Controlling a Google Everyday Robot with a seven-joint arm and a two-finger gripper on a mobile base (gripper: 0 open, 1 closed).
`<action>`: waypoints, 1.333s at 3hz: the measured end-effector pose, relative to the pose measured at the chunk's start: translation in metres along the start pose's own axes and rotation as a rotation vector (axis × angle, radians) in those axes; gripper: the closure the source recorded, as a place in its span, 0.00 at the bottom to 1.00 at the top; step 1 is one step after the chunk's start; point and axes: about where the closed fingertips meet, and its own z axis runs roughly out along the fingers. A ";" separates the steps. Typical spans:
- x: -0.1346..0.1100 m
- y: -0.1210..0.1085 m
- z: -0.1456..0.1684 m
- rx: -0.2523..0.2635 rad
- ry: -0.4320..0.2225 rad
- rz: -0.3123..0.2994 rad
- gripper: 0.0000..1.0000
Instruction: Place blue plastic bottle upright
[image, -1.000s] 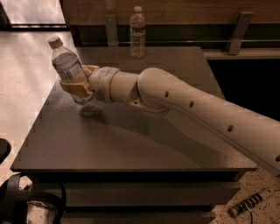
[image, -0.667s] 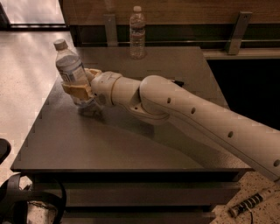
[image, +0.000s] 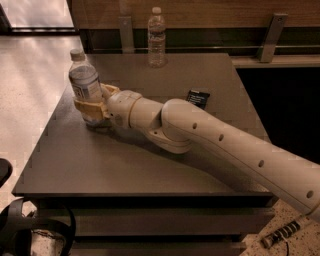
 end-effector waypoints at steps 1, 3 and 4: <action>-0.001 0.000 0.000 0.000 0.000 0.000 0.85; -0.002 0.000 0.000 0.000 0.000 0.000 0.30; -0.002 0.002 0.002 -0.004 0.000 -0.001 0.01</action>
Offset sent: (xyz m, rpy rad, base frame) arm 0.0000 0.0000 0.0012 0.0000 0.0000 0.0000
